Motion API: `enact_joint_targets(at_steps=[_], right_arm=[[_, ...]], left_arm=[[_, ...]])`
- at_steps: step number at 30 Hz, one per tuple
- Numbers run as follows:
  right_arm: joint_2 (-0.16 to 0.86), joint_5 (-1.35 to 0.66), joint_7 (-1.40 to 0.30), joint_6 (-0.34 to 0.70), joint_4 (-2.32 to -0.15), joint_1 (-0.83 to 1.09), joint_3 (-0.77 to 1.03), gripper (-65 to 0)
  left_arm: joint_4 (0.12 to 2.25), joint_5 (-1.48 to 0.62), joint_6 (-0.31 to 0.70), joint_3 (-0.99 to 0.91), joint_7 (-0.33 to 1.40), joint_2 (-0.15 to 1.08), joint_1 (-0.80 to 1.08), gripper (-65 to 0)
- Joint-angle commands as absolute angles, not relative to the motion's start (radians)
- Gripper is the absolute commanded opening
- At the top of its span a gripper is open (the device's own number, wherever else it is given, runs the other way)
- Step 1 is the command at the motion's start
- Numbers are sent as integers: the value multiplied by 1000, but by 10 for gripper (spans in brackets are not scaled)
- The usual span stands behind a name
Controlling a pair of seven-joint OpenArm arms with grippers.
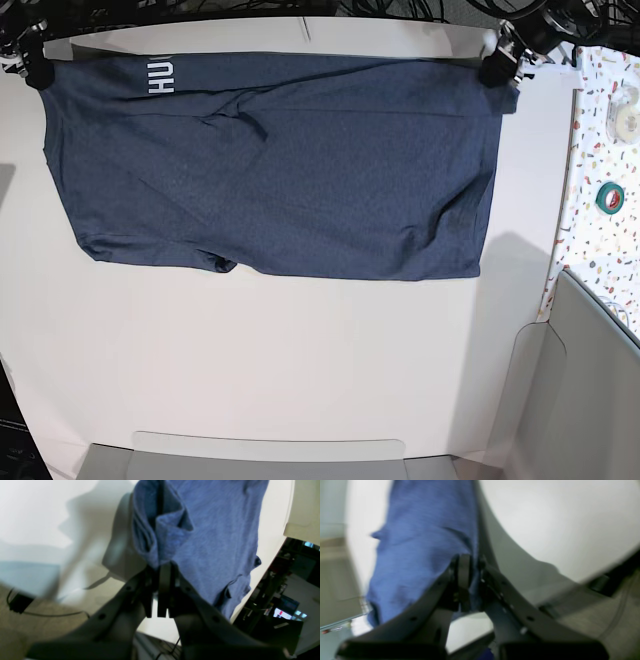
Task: Layout the t-shirt on the table in an organized manner, then fold the t-shirt properly
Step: 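Lift the shoulder edge with both grippers and drag the shirt away from the hem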
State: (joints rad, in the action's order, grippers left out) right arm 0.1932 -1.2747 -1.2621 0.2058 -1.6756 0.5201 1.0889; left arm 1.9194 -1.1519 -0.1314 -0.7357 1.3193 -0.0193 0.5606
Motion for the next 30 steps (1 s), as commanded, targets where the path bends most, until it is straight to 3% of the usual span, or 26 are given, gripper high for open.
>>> enact_joint_targets(at_steps=[1, 30], right_arm=[[211, -1277, -1279, 216, -1692, 521, 1096, -650], [211, -1171, -1331, 220, -1690, 479, 1096, -650]], left_arm=[[1937, -1176, -137, -742, 1337, -16, 582, -650], [1936, -1173, -137, -740, 1250, -24, 693, -637]])
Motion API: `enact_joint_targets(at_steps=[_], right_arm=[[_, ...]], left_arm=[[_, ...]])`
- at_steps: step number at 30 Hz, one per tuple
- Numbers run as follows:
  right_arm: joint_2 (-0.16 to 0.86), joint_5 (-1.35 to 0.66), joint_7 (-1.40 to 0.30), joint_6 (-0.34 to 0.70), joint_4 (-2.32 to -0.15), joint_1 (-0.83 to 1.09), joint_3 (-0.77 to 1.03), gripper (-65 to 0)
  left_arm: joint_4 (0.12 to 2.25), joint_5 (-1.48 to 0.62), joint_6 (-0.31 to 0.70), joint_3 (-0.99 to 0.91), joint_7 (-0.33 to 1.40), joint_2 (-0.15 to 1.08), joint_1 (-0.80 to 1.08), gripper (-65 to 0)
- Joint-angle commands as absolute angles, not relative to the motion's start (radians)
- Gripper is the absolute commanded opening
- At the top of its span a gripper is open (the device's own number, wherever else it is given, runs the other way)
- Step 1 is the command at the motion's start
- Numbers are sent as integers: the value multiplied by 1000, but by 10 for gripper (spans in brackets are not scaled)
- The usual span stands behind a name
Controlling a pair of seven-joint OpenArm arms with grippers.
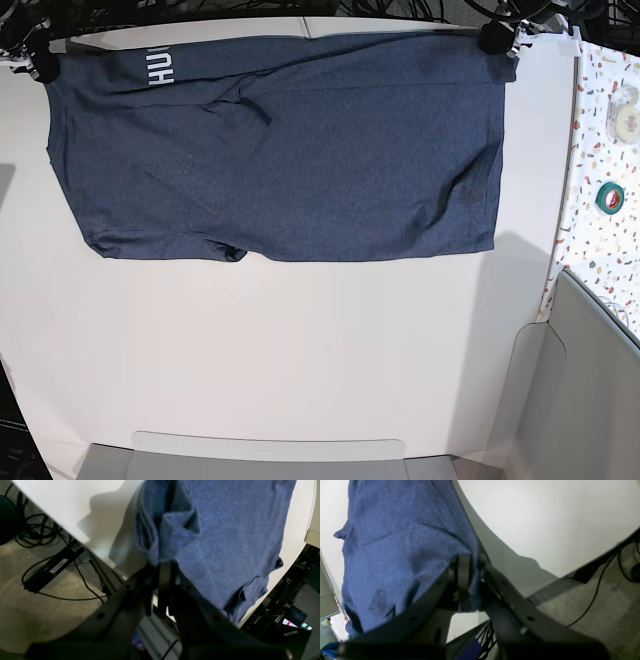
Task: Layout the t-shirt on the table in an organized manner, then fold the t-shirt properly
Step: 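Lift the shoulder edge with both grippers and drag the shirt away from the hem, then release the shirt and move both grippers to the hem corners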
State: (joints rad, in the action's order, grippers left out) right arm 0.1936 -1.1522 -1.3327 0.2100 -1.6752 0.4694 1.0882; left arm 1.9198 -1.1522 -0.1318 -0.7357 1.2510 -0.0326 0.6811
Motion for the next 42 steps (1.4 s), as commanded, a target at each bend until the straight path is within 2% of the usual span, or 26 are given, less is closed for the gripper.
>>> enact_joint_targets(at_steps=[1, 6, 9, 18, 24, 28, 35, 39, 42], right_arm=[[211, -1171, -1331, 228, -1690, 481, 1096, -633], [214, -1171, -1331, 282, -1690, 504, 1096, -482], [216, -1173, -1331, 295, -1690, 507, 1101, -448], [240, -1175, -1331, 295, -1690, 522, 1121, -430], [242, -1175, -1331, 295, -1690, 529, 1185, -430], [242, -1170, -1331, 295, -1690, 529, 1233, -430], [282, -1156, -1328, 295, -1687, 495, 1362, -430], [314, -1106, -1328, 295, -1687, 426, 1389, -433], [320, -1075, -1330, 295, -1690, 354, 1385, -433]], left_arm=[[1936, -1173, -137, -740, 1250, -24, 693, -619], [1936, -1175, -143, -740, 1256, -24, 690, -481], [1936, -1175, -143, -740, 1256, -24, 690, -439], [1936, -1176, -143, -817, 1260, -22, 674, -431], [1936, -1176, -143, -955, 1396, -21, 602, -341], [1936, -1178, -139, -1032, 1396, -18, 553, -341], [1936, -1178, -139, -1115, 1396, 94, 510, -361], [1936, -1178, -137, -1095, 1396, 163, 458, -392], [1933, -1178, -137, -1007, 1396, 222, 386, -395]])
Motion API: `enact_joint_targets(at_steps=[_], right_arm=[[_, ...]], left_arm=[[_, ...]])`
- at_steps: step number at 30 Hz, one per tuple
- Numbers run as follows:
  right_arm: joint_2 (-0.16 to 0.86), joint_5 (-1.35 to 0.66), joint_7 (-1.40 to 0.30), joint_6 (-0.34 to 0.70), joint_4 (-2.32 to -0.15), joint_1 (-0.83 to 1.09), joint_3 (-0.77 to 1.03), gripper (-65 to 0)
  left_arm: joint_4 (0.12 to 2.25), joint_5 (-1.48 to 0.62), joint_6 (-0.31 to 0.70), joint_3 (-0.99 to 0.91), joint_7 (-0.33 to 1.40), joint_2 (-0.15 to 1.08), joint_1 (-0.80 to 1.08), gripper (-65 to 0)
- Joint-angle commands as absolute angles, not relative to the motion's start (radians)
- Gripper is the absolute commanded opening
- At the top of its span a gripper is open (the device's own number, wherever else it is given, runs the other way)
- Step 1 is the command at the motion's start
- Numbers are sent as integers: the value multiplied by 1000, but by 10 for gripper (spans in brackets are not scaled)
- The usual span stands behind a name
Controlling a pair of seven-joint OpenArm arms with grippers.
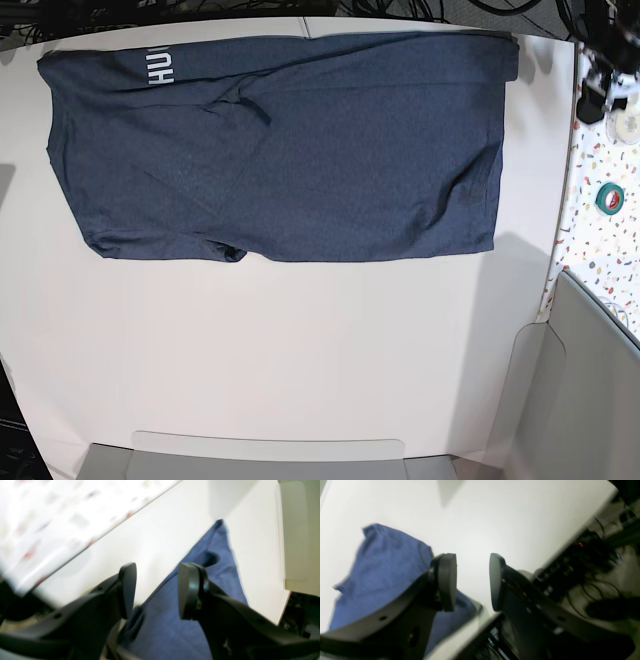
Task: Layout the t-shirt on the table in an organized manner, then fold the t-shirt properly
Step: 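Release the shirt and move both grippers to the hem corners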
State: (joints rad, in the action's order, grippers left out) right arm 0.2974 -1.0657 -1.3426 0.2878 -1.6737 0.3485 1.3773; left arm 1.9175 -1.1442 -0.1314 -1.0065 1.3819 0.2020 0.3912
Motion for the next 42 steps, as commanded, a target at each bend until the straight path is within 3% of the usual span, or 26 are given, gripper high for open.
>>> enact_joint_targets(at_steps=[1, 7, 11, 15, 21, 42], right_arm=[[320, -1069, -1330, 295, -1692, 325, 1382, -433], [334, -1046, -1330, 295, -1695, 182, 1230, -434], [329, -1020, -1326, 295, -1695, 133, 1125, -434], [326, -1001, -1325, 295, -1695, 85, 1067, -434], [326, -941, -1325, 295, -1695, -21, 1000, -434], [269, -891, -1267, 295, -1662, -153, 857, -435]], left_arm=[[1931, -1178, -137, -964, 1396, 242, 361, -395], [1813, -1170, -137, -684, 1396, 335, 153, -384], [1561, -1170, -137, -567, 1396, 384, -8, -336], [1310, -1170, -137, -487, 1396, 421, -108, -334], [1066, -1170, -137, -298, 1245, 490, -179, -332], [1050, -1171, -136, -48, 1098, 463, -182, -332]])
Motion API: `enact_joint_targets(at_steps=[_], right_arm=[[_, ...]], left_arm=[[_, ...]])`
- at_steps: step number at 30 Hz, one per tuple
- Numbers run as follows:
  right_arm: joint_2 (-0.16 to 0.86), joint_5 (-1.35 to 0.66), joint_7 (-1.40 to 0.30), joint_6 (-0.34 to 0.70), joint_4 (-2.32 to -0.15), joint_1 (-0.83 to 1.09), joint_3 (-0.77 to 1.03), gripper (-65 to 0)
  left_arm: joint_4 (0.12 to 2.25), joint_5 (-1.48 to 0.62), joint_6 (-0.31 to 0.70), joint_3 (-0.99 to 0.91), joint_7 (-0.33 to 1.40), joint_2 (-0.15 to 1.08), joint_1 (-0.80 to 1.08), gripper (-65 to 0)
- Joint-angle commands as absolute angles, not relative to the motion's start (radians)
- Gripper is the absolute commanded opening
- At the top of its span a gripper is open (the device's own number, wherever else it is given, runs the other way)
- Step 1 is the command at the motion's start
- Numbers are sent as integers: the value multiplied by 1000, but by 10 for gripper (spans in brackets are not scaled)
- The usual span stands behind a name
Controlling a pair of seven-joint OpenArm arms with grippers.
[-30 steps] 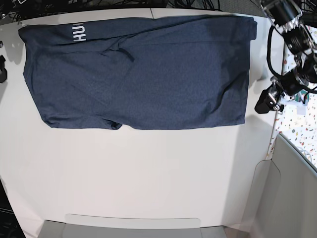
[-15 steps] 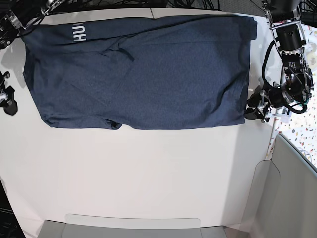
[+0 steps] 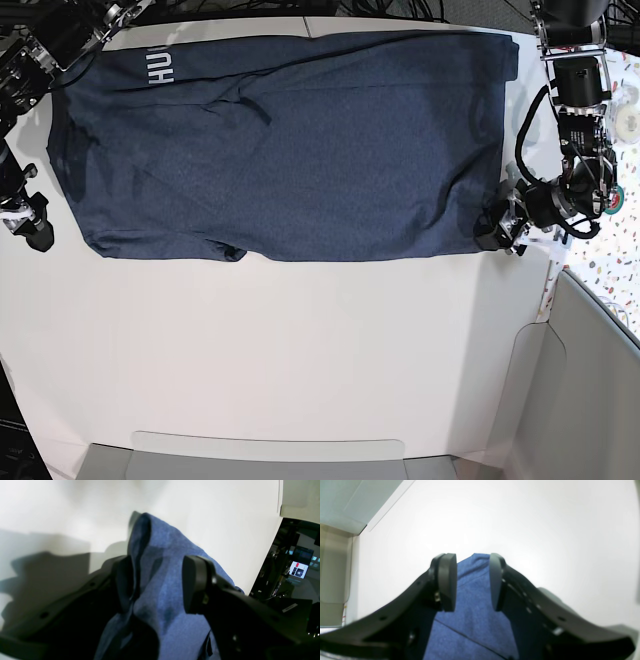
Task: Layout the t-shirt on the table in an organized manner, then fold the t-shirt properly
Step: 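Release the shirt and move both grippers to the hem corners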
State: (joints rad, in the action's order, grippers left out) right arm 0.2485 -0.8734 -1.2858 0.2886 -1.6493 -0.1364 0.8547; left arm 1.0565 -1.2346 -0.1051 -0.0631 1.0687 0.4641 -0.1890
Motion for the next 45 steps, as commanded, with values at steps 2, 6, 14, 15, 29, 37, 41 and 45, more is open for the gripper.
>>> enact_joint_targets(at_steps=[2, 6, 14, 15, 29, 37, 41, 45], right_arm=[[268, -891, -1267, 295, -1650, -156, 857, -435], [268, -891, -1267, 295, -1610, -162, 857, -435], [268, -891, -1267, 295, -1523, -189, 857, -435], [269, -891, -1267, 295, -1506, -196, 857, -435], [328, -659, -1265, 294, -1147, -536, 665, -376], [392, -657, -1193, 369, -998, -572, 478, -186], [444, -657, -1125, 403, -969, -516, 463, -171], [484, -657, -1075, 407, -924, -469, 456, -172]], left_arm=[[1050, -1171, -136, -48, 1098, 447, -182, -333], [1050, -1171, -136, -47, 1098, 437, -182, -335], [1049, -1170, -136, -48, 1096, 437, -182, -650], [1049, -1170, -136, -48, 1096, 438, -182, -650], [1047, -1168, -136, -48, 1089, 437, -182, -650], [1047, -1168, -136, -48, 1075, 437, -182, -650], [1047, -1168, -136, -48, 1075, 437, -182, -650], [1047, -1168, -136, -48, 1075, 440, -179, -650]])
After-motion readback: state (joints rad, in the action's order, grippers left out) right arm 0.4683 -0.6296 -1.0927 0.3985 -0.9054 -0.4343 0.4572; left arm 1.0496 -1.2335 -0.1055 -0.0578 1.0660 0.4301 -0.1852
